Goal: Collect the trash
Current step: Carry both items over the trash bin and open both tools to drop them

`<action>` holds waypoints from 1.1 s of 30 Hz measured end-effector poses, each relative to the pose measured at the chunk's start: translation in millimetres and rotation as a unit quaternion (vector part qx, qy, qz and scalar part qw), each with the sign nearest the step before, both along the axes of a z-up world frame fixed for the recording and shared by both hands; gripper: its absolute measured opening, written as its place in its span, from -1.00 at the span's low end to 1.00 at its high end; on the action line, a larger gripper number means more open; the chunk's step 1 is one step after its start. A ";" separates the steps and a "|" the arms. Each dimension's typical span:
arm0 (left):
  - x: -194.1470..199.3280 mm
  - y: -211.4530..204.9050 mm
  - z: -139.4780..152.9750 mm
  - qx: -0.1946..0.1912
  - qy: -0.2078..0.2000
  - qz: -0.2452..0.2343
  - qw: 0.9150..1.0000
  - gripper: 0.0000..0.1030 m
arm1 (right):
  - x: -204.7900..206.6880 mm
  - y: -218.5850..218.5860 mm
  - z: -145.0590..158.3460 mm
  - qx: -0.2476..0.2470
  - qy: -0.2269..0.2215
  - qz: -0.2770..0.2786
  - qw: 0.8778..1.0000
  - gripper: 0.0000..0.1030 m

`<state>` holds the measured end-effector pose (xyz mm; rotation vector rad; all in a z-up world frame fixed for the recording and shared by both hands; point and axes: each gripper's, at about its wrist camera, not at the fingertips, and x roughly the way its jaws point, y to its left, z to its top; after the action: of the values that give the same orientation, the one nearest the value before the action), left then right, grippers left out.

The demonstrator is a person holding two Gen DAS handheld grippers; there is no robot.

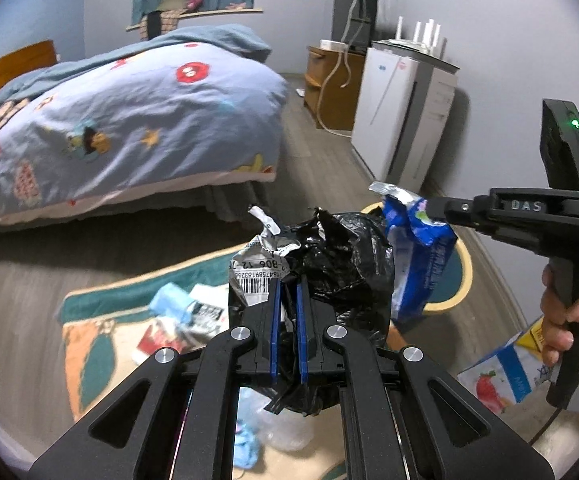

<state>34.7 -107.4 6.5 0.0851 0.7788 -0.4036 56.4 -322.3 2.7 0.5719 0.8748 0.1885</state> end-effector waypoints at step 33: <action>99.6 -195.5 -60.6 -0.016 0.068 -0.122 0.990 -0.84 | 34.3 -186.3 -60.2 -0.029 0.048 -0.198 0.979 -0.88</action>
<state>134.4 -303.0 -54.1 0.1251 0.9005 -0.6600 90.7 -508.6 -57.5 0.6933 0.8397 -0.2272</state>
